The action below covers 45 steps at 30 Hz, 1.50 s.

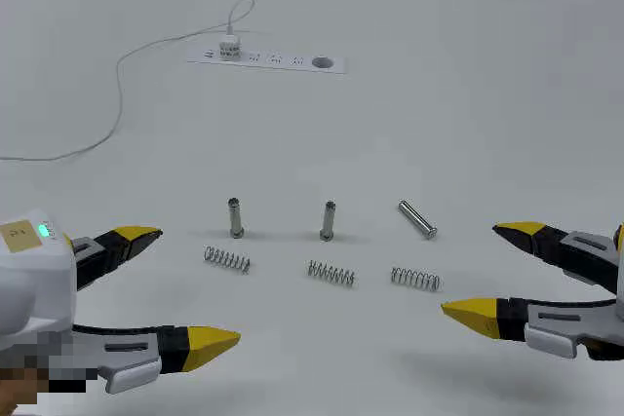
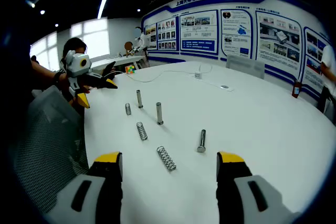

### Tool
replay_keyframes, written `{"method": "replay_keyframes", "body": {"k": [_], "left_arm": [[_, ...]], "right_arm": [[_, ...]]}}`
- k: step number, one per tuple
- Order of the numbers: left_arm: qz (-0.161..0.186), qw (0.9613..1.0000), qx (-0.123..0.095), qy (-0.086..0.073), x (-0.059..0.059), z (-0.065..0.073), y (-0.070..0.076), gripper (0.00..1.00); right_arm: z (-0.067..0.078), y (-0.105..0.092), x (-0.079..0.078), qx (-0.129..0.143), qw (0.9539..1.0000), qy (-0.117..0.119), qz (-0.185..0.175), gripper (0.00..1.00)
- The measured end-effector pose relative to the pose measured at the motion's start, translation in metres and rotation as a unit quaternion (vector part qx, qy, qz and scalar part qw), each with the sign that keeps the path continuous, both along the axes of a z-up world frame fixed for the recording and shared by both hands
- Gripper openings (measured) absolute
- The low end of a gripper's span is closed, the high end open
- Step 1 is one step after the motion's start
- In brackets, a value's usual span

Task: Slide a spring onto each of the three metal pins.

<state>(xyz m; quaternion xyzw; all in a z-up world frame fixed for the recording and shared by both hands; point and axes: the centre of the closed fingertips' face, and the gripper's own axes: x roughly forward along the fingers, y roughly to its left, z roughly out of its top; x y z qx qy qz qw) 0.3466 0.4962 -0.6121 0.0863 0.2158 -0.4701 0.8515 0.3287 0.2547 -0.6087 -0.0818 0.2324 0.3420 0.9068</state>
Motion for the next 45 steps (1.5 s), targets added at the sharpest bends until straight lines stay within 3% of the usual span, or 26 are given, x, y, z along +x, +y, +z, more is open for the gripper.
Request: {"method": "replay_keyframes", "body": {"k": [29,45], "left_arm": [[0.004,1.0000,0.004,-0.003,-0.001,0.002,0.001,0.88],[0.006,1.0000,0.003,-0.004,-0.003,0.003,-0.001,0.88]], "right_arm": [[0.000,-0.002,0.002,0.002,1.0000,0.002,-0.006,0.73],[0.006,-0.008,0.019,-0.004,0.9999,0.003,-0.014,0.67]]}}
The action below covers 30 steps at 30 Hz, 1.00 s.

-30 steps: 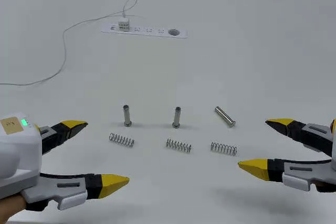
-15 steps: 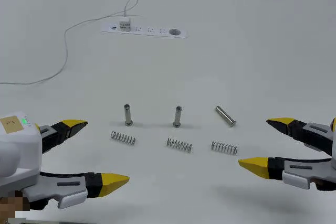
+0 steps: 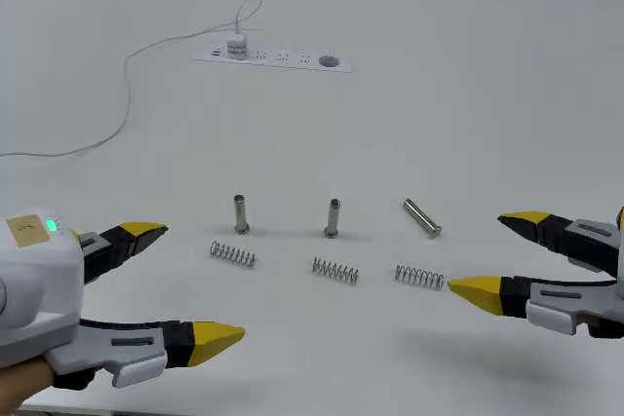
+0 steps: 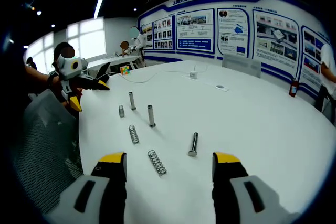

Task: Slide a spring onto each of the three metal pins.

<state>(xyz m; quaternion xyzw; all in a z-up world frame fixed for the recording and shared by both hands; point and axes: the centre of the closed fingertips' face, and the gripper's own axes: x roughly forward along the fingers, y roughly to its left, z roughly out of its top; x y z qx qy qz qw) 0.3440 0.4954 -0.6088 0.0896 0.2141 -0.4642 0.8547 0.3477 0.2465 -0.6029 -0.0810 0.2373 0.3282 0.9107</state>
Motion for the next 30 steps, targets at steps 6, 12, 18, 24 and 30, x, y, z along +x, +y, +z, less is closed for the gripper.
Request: {"method": "replay_keyframes", "body": {"k": [6,12,18,24,30], "left_arm": [[0.002,1.0000,0.000,-0.001,-0.001,0.001,0.000,0.88],[0.003,1.0000,0.000,-0.002,-0.002,0.002,-0.001,0.87],[0.003,1.0000,0.002,-0.003,-0.003,0.002,-0.002,0.87],[0.002,1.0000,0.002,-0.004,-0.004,0.003,-0.003,0.87],[0.002,1.0000,0.002,-0.005,-0.005,0.003,-0.003,0.87]], "right_arm": [[0.004,0.000,0.013,-0.007,1.0000,0.000,-0.002,0.63],[0.002,-0.001,0.027,-0.024,0.9997,0.003,0.001,0.59],[0.000,0.002,0.045,-0.033,0.9994,0.014,0.000,0.54],[-0.004,0.005,0.063,-0.048,0.9985,0.028,-0.005,0.46],[-0.012,0.008,0.078,-0.064,0.9968,0.046,-0.013,0.38]]}}
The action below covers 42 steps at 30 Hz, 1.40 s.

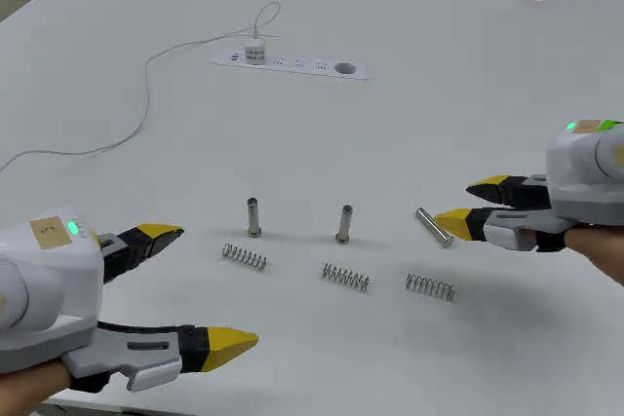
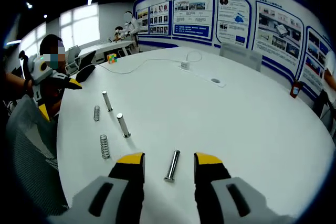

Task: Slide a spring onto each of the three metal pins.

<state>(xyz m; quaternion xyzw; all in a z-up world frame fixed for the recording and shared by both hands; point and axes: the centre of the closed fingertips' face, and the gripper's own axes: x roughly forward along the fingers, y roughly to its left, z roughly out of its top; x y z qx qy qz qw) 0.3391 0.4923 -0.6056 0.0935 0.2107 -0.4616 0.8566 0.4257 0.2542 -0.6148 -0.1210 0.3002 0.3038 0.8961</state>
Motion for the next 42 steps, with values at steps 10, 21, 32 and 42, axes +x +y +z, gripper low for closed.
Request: {"method": "replay_keyframes", "body": {"k": [10,21,32,42], "left_arm": [[0.000,1.0000,0.002,0.000,0.000,-0.001,0.000,0.87],[-0.002,1.0000,0.002,0.001,-0.001,-0.002,-0.001,0.86],[-0.001,1.0000,0.003,0.002,-0.001,-0.004,0.000,0.85],[0.000,1.0000,0.003,0.004,-0.002,-0.005,0.000,0.85]], "right_arm": [[-0.021,0.000,0.015,-0.035,0.9987,0.036,-0.011,0.30],[-0.039,0.004,0.025,-0.062,0.9953,0.072,-0.015,0.22],[-0.054,0.007,0.028,-0.075,0.9906,0.112,-0.026,0.16],[-0.061,0.008,0.027,-0.080,0.9867,0.137,-0.035,0.12]]}}
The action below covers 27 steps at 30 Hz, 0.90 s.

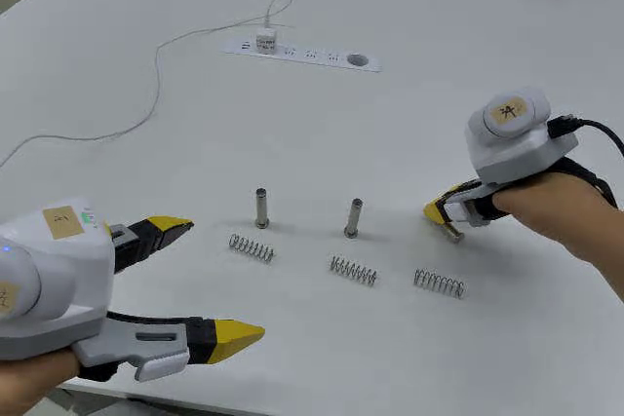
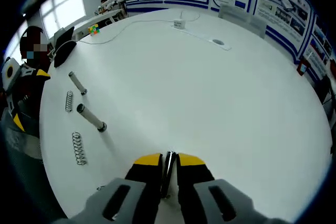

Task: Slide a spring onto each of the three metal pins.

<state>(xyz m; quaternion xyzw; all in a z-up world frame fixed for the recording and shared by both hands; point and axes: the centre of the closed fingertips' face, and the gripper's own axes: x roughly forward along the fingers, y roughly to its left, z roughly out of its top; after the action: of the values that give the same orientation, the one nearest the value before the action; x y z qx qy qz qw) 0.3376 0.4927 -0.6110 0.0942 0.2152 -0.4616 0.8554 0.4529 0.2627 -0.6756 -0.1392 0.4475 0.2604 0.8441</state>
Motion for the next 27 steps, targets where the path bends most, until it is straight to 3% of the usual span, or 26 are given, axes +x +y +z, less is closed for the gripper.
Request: {"method": "replay_keyframes", "body": {"k": [14,23,27], "left_arm": [[0.000,1.0000,0.001,0.001,0.0010,0.0004,0.0006,0.85],[-0.002,1.0000,0.000,-0.002,0.0011,0.0025,-0.0017,0.85],[-0.002,1.0000,-0.001,-0.003,0.0003,0.0041,-0.0021,0.85]], "right_arm": [[-0.0047,0.0017,-0.0034,-0.020,0.9994,0.028,0.012,0.10],[-0.0049,0.0040,-0.0037,-0.082,0.9953,0.016,0.050,0.09],[-0.0047,0.0010,-0.0014,-0.067,0.9974,0.007,0.027,0.09]]}}
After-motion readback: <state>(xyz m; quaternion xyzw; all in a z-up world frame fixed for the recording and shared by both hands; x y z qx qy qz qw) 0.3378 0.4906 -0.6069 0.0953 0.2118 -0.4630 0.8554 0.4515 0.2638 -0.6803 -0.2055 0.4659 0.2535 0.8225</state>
